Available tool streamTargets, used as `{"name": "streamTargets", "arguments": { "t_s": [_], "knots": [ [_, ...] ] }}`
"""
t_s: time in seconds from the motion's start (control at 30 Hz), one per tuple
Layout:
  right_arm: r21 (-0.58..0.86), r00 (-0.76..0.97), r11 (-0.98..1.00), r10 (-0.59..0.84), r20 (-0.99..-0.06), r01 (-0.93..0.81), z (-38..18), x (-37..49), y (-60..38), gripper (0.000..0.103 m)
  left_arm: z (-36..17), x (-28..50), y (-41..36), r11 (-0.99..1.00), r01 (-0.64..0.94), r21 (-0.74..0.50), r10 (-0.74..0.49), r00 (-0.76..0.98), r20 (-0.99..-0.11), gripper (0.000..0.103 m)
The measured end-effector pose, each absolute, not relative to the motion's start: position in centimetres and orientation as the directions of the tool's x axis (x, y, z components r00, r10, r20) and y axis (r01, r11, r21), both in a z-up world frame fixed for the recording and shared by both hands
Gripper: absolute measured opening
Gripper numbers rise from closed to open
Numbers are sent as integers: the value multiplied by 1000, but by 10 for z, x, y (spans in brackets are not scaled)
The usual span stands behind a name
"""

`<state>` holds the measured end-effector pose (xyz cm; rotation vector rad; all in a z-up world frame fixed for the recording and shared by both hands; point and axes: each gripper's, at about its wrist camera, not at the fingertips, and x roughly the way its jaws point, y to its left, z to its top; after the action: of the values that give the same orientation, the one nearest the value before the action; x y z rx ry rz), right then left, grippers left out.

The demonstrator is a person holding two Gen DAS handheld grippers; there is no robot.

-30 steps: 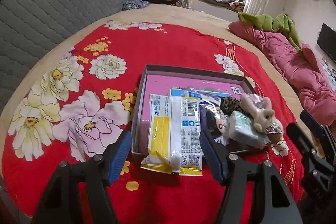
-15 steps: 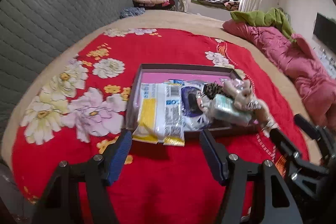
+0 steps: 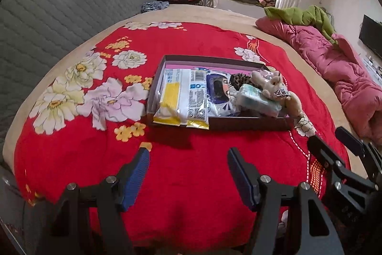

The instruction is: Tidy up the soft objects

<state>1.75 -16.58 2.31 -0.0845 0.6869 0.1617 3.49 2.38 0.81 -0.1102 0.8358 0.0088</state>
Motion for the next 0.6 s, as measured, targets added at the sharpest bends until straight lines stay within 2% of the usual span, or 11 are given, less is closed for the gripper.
{"name": "streamTargets", "arguments": {
  "t_s": [0.2,0.6],
  "knots": [
    [32,724,990,124,-678,-140,11,10,-168,76,1,31,31,992,-80,-103,-25,661,-750,67],
    [20,732,988,129,-669,-156,1,9,-168,76,-10,33,25,995,-64,-78,-18,646,-763,67]
  ]
}}
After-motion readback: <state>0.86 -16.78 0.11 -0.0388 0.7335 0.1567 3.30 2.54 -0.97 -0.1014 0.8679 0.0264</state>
